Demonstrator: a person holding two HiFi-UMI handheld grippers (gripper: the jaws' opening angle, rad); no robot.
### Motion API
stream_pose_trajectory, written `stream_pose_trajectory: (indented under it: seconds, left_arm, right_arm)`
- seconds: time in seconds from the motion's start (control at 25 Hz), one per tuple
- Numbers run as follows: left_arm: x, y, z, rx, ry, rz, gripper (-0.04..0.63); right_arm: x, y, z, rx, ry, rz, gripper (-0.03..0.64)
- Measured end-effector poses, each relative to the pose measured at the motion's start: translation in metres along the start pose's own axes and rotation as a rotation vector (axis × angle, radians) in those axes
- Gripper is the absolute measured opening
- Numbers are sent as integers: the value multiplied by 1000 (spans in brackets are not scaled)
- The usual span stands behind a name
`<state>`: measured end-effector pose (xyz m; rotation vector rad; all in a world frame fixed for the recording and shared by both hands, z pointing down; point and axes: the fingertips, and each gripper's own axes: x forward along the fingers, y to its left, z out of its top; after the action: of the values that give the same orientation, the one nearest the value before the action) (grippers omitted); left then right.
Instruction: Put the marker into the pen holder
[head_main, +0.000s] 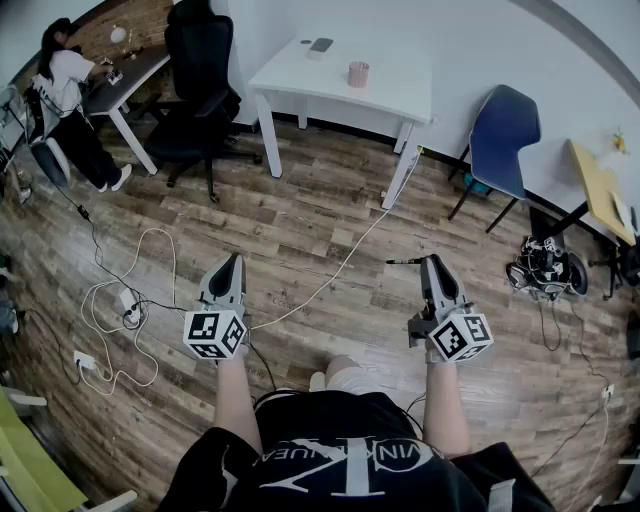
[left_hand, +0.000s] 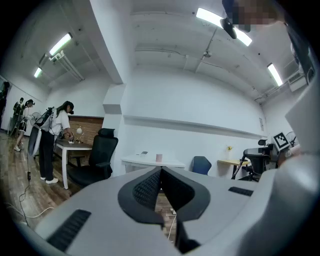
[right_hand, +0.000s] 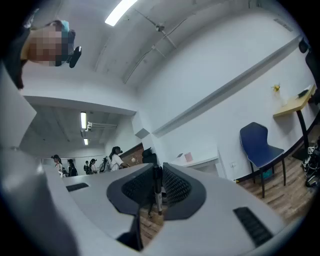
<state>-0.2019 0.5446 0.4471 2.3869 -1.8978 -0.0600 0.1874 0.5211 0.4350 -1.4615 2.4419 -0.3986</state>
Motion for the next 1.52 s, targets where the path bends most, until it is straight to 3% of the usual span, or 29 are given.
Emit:
stream_pose_trajectory:
  seconds: [0.32,0.52,0.68,1.08,1.52]
  left_arm:
    - [45,10,-7,-10,7,7,14]
    - [93,28,0,-19,-7,25,15]
    - [136,48,7,-71,-44,66,14]
    - [255,72,9,-96,3,103,15]
    - [352,59,24,-56,5,47,14]
  right_arm:
    - [31,-36,0,4,-15,-30,69]
    - [85,-62,-6,31,-10,-27,69]
    - [134,-80,-1,29,-8,-10,69]
    - [239,-147,19,46,15,1,69]
    - [309,-190,32,60,12,41,69]
